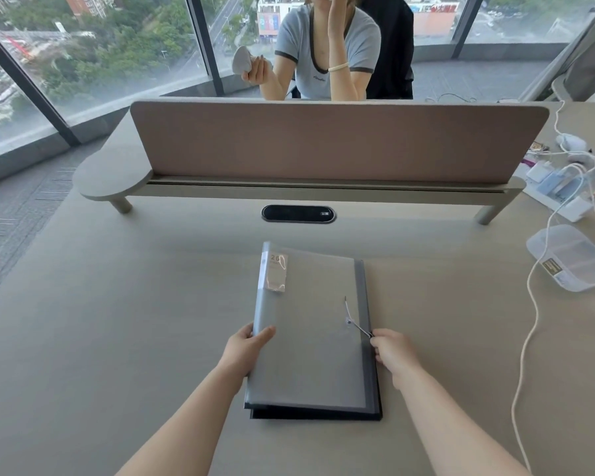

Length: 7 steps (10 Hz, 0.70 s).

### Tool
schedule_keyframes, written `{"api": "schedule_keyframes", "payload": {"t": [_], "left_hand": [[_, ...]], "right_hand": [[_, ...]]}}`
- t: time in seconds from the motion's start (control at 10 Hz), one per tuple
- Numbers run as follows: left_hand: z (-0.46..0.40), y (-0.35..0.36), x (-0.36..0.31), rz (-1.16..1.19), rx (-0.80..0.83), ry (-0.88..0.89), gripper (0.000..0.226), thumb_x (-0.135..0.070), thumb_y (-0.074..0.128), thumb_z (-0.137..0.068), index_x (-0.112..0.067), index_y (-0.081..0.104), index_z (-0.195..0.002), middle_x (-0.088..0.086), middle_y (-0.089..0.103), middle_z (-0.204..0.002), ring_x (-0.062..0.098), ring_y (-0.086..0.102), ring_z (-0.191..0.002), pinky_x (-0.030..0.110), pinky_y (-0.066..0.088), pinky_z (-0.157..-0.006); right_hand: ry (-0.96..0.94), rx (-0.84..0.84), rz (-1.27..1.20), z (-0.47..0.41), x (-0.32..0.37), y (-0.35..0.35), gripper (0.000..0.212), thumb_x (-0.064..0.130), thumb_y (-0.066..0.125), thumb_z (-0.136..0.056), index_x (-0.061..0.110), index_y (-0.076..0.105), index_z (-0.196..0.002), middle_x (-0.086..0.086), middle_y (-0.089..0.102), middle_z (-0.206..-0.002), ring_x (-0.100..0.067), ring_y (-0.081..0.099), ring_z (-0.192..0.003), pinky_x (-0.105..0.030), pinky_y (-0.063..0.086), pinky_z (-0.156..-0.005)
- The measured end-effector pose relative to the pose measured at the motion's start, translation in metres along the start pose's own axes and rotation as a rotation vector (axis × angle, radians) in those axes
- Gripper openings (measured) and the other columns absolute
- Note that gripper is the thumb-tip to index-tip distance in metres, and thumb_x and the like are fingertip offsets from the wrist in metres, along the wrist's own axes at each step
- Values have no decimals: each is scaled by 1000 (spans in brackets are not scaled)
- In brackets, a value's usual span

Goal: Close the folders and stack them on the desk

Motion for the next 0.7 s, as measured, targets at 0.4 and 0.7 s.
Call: {"api": "schedule_keyframes", "payload": {"t": [0.4,0.7], "left_hand": [[0,2,1,-15,-34,22,26,-28,70,-89,-15,67,-112,3,75,-95,17,72,-75,24,53,-54],[10,-2,11,-37,-86,73,61,-38,72,-84,-21,50,-138,-4,71,-107,17,73,-89,36,58,-81]], "right_hand": [[-27,-13,-13,1,1,3,35,2,57,-85,10,67,-117,-10,68,-105,-24,59,-95,-43,49,-96],[-120,-58,-54,28,-2,-23,26,7,53,-92,15,63,-114,-5,64,-103,-25,60,-95,-43,50,-92]]}}
Point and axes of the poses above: each hand's wrist, its own z-axis away from the middle knuckle, its own y-axis out of the palm, x = y × z, the point moved 1 cm from there along -z, towards the middle knuckle
